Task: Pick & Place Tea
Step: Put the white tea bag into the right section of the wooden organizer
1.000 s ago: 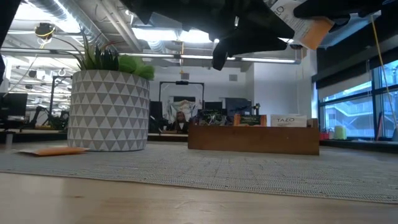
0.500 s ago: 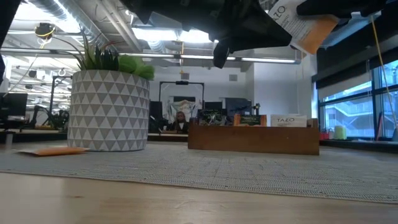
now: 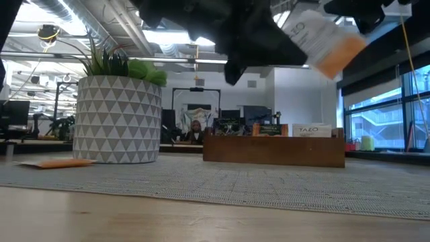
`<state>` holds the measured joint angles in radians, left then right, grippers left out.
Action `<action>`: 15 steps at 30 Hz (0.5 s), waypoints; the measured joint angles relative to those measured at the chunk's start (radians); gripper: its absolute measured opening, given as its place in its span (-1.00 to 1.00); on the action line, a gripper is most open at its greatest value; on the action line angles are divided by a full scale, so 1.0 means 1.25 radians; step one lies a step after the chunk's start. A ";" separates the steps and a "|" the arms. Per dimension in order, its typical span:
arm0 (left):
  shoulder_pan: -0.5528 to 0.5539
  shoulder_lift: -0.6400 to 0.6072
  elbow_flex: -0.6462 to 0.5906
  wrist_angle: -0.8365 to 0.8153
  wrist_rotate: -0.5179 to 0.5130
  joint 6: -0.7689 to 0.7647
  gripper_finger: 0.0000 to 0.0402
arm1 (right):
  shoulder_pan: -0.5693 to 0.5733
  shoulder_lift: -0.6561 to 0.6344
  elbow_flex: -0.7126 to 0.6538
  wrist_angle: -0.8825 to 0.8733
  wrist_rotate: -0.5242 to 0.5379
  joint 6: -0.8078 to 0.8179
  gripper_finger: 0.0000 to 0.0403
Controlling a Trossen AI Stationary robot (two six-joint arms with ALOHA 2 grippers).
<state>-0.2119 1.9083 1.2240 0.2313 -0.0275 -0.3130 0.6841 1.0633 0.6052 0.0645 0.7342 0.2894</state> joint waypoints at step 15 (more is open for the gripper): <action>0.037 0.000 0.050 -0.272 0.113 -0.106 -0.99 | -0.177 0.050 0.025 -0.045 -0.319 0.118 -0.01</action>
<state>-0.1659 1.9087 1.2868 -0.1090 0.1138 -0.4458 0.4635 1.1253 0.6361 0.0083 0.3356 0.4371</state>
